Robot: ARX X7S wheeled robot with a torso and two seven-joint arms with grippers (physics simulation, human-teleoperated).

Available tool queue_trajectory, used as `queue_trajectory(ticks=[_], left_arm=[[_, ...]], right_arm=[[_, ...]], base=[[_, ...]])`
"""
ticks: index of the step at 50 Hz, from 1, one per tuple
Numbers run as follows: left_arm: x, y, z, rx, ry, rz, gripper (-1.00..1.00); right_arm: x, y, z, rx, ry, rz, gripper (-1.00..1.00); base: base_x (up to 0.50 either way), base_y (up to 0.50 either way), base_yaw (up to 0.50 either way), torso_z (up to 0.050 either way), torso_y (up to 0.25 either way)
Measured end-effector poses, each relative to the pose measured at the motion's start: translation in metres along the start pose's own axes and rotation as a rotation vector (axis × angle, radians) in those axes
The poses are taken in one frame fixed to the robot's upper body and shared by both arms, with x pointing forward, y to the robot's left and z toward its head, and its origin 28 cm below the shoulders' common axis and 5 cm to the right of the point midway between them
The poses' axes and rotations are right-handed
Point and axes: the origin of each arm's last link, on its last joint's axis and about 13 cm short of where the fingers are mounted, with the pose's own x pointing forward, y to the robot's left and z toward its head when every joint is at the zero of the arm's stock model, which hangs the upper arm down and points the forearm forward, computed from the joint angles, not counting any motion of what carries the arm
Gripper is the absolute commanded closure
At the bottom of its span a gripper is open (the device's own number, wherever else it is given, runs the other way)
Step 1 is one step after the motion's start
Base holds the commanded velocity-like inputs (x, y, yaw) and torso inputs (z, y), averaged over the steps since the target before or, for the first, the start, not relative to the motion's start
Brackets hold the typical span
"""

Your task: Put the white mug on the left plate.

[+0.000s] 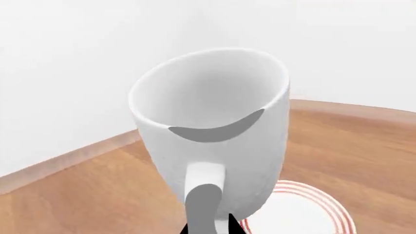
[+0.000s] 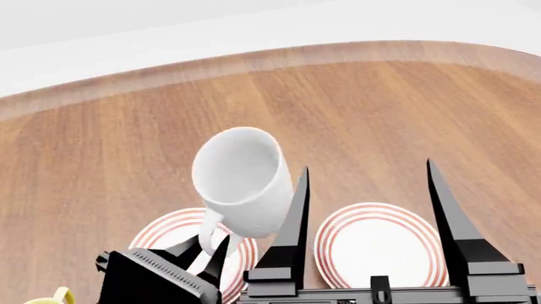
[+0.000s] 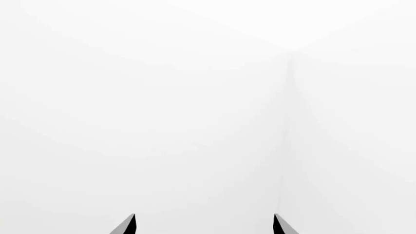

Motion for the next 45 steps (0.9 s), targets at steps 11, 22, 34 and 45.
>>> queue_trajectory(ticks=[11,22,34,45], left_arm=[[0.02,0.027,0.006,0.001,-0.004,0.103,1.0],[0.04,0.05,0.008,-0.002,0.016,0.183,1.0],[0.056,0.066,0.005,-0.004,0.04,0.247,1.0],[0.062,0.073,-0.003,0.001,0.09,0.288,1.0]], right_arm=[[0.0,0.0,0.0,0.001,-0.001,0.001,-1.0],[-0.001,0.0,0.001,0.002,-0.001,0.001,-1.0],[-0.001,0.0,0.0,0.003,0.0,0.002,-1.0],[-0.001,0.0,0.001,0.002,0.0,0.004,-1.0]], base=[[0.0,0.0,0.0,0.0,0.0],[0.0,0.0,0.0,0.0,0.0],[0.0,0.0,0.0,0.0,0.001],[0.0,0.0,0.0,0.0,0.0]])
